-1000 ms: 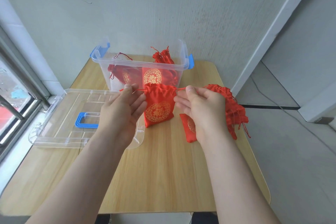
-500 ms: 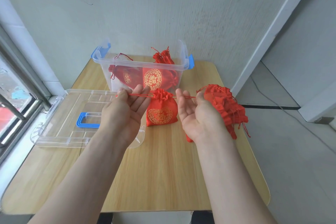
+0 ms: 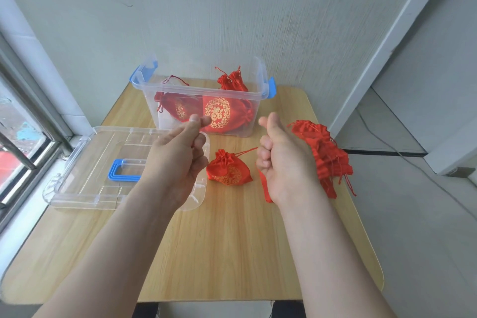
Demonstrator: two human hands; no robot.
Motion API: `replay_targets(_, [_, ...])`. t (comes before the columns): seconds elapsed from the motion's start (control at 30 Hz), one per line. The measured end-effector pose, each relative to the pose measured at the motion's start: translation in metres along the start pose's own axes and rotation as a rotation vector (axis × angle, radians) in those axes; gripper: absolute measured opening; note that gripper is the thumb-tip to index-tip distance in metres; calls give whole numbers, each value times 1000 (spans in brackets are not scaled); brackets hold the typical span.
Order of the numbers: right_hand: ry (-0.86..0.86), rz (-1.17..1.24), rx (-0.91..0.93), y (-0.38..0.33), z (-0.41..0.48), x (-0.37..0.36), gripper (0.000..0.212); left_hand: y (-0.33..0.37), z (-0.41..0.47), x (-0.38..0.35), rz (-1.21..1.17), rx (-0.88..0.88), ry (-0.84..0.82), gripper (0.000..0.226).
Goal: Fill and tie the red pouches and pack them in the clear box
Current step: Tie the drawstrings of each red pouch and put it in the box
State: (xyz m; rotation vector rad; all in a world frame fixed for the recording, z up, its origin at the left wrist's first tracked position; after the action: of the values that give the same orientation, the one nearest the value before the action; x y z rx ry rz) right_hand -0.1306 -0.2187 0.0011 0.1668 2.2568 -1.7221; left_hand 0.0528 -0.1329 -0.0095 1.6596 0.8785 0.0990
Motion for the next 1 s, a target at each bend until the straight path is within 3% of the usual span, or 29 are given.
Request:
replay_targets(0.1, [-88,-259,106,-12,-1,-8,27,-2,-3,-12,176,6,-120,32])
replay_targets(0.33, [-238,-373,-25,11,-4,-20,14,-7,-15,-34,504,-28,-330,35])
replay_targets(0.53, [-211,-455,12,11,0,-14,19,-8,-15,-37,536,-28,-320,29])
replay_targets(0.77, [-380,-524,-1,11,-9,-25,18,-5,-14,-37,586,-73,-299,25])
replay_targets(1.0, [-206,-558,118,3,4,-11,17,-10,-6,-27,635,-21,-250,21])
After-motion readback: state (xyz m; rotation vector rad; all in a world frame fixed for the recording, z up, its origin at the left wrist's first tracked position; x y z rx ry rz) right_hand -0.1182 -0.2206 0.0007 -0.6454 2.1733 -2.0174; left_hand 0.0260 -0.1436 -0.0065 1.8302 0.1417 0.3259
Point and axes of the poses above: each hand's wrist, its own z-axis towards the middle knuckle, its own x-axis out of the back of the hand, y = z × x, the point moved 10 cm from there along z, towards the middle knuckle, and after that the axes turned 4 degrees about x, right-handed, at the moved point
